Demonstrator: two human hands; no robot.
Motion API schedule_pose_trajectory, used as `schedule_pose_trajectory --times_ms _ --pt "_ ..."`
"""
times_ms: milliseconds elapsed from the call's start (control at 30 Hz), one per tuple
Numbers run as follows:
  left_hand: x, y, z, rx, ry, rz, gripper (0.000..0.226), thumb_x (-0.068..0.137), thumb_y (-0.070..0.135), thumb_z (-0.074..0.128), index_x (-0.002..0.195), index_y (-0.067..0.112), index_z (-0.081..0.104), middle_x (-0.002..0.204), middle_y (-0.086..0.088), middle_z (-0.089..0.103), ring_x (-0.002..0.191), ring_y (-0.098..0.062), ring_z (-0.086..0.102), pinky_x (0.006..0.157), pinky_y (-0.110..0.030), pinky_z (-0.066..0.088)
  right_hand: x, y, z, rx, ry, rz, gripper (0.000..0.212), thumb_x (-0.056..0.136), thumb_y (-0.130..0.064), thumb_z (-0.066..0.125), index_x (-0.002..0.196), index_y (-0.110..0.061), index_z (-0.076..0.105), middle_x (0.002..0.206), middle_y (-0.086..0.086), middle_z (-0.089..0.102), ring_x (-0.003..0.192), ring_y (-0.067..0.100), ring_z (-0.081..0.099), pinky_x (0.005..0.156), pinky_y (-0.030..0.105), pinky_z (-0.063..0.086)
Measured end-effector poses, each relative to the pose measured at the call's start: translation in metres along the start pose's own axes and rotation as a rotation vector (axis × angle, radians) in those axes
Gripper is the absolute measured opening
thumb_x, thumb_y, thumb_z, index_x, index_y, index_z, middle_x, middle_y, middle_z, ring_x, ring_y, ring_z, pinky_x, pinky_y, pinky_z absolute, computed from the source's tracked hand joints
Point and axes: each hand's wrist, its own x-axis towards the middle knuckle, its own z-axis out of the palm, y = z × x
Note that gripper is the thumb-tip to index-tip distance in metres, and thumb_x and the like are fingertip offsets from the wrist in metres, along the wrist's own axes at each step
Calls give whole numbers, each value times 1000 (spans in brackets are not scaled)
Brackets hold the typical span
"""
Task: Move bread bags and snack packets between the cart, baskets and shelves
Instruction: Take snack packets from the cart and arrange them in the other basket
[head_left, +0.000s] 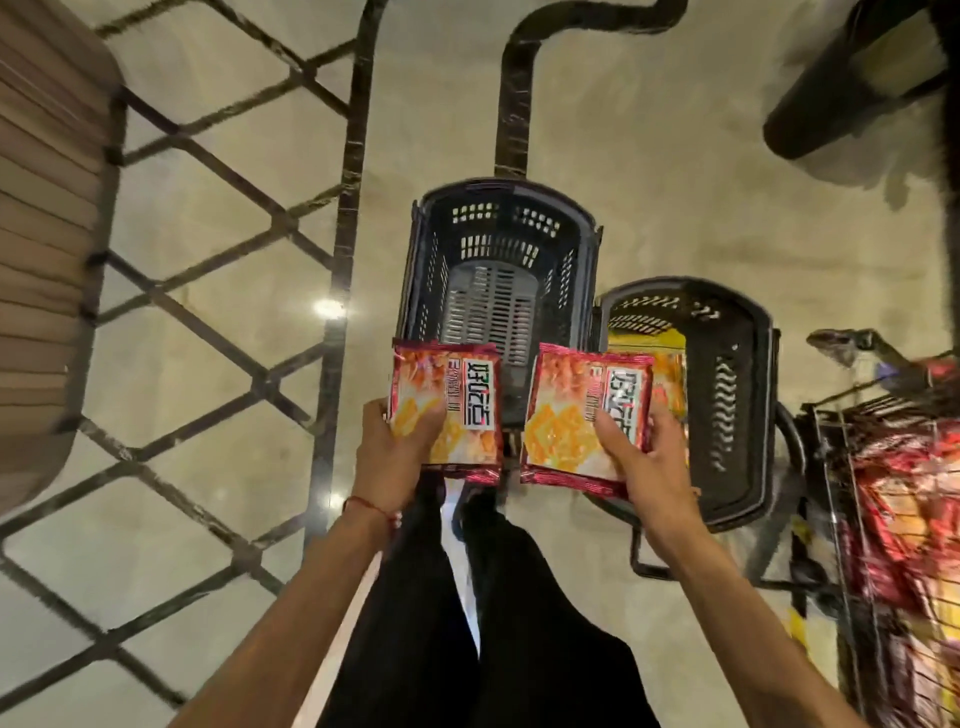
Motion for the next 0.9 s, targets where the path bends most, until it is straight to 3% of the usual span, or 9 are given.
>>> schedule_pose_trajectory --times_ms 167,267,367,467,567,667,800,900 --pt "93 -18 6 136 -14 -23 63 83 54 79 127 17 53 115 -2 73 92 -11 74 85 -38 63 77 35 42 -42 11 54 54 95 -32 74 142 -25 47 127 0 70 114 17 71 96 44 61" --pt "152 -40 18 224 -15 -17 68 70 68 76 117 28 48 109 6 70 99 -22 72 91 -49 58 130 64 65 -12 41 102 53 95 -31 75 141 -24 49 126 1 71 113 19 73 93 47 62" --pt "206 -68 32 278 -29 4 61 70 61 76 113 21 57 103 4 71 96 -22 73 85 -48 61 181 99 80 -24 75 127 51 95 -25 75 140 -18 52 119 -1 73 101 10 75 80 32 65" --pt "248 -99 49 311 5 5 48 79 63 78 110 29 66 104 4 75 96 -19 73 84 -51 61 227 132 88 -66 60 115 46 94 -20 77 135 -16 56 111 -5 75 95 4 75 73 19 60" --pt "277 -130 67 298 36 0 26 89 41 77 108 32 61 100 8 72 94 -14 70 89 -43 59 265 165 93 -100 24 124 46 95 -18 76 136 -16 55 112 -6 75 100 5 74 82 18 61" --pt "299 -146 86 290 91 -1 42 88 38 78 121 20 61 100 8 69 95 -15 69 89 -37 57 292 189 95 -106 4 131 44 97 -10 72 137 -8 53 117 3 74 108 15 74 89 24 61" --pt "331 -158 102 250 158 -78 55 87 35 81 131 12 57 91 17 63 88 -9 66 84 -26 54 317 205 103 -115 53 118 37 99 1 64 133 -6 50 106 -3 67 78 -12 69 68 8 53" --pt "349 -162 109 232 192 -111 52 87 30 81 130 12 59 94 10 65 95 -17 69 87 -30 56 333 215 106 -110 100 113 42 99 0 64 138 -4 50 110 -5 69 84 -9 70 76 13 57"
